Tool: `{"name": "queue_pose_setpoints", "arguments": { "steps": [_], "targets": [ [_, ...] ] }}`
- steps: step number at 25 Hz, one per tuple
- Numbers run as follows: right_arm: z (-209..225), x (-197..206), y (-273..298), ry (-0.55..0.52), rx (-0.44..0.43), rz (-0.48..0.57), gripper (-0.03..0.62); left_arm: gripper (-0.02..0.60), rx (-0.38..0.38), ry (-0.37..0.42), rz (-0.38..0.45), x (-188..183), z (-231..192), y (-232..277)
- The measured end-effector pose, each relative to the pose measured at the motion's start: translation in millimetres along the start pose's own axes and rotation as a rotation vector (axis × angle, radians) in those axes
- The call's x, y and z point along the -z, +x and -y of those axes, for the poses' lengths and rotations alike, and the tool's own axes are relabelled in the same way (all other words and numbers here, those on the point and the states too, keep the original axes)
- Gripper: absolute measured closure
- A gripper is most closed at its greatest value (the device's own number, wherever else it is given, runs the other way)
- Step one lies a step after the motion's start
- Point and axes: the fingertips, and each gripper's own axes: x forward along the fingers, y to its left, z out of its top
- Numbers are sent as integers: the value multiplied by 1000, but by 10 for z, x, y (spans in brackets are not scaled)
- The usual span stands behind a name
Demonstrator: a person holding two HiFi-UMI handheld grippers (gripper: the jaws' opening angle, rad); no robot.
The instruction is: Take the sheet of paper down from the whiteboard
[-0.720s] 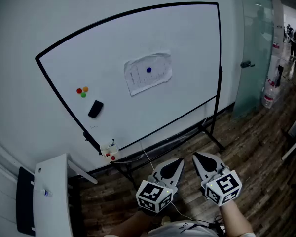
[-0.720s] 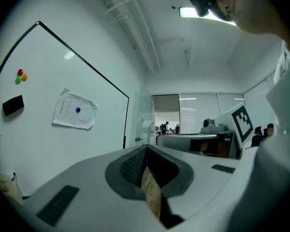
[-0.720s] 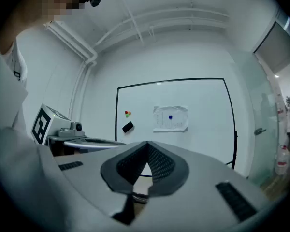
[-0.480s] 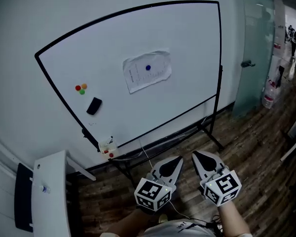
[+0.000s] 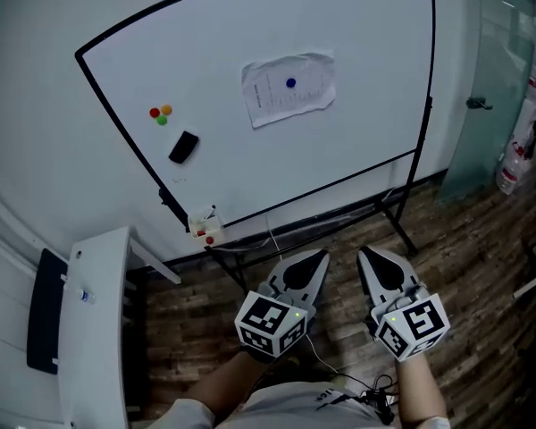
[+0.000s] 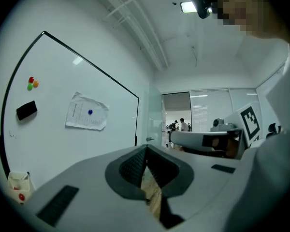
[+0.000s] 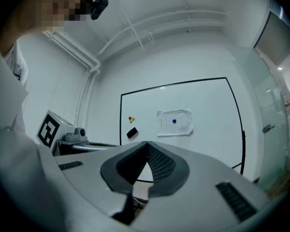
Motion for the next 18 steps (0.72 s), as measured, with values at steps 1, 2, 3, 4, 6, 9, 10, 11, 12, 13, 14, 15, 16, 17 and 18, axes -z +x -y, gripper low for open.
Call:
{"name": "queue_pose_setpoints", "arguments": {
  "steps": [1,2,3,4,6,9,10,11,12,13,14,15,16,17,18],
  "targets": [
    [4,10,39,5,-5,3,582,569,-14,2,1,-11,-54,-12],
    [3,30,85,12,-10,2,582,569,-26,5,1,-15,-117,-23],
    [-5,56,135,18,-14,0,582,569,-38,9,1,-16,-187,-32],
    [-16,81,189,21,-19,-3,582,569,-50,12,2,-16,-267,-37],
    [-21,119,320,18,-22,-9,582,569,-68,16,7,-26,-448,-18],
    [23,147,594,8,-13,-17,582,569,-82,17,23,-50,-764,65],
    [38,153,702,1,-9,-20,582,569,-84,18,29,-58,-886,100],
    [50,157,821,-7,-5,-23,582,569,-85,20,35,-70,-1018,139],
    [59,158,952,-17,-1,-26,582,569,-86,22,41,-86,-1162,180],
    [68,154,1094,-26,5,-27,582,569,-86,25,46,-108,-1313,223],
    [79,144,1243,-36,11,-28,582,569,-85,31,53,-138,-1465,268],
    [91,129,1395,-44,18,-27,582,569,-83,41,59,-176,-1617,314],
    [104,113,1548,-51,25,-25,582,569,-81,54,65,-218,-1768,359],
    [116,98,1699,-57,33,-22,582,569,-78,69,71,-263,-1917,403],
    [130,87,1846,-63,41,-19,582,569,-75,82,78,-311,-2060,447]
  ]
}}
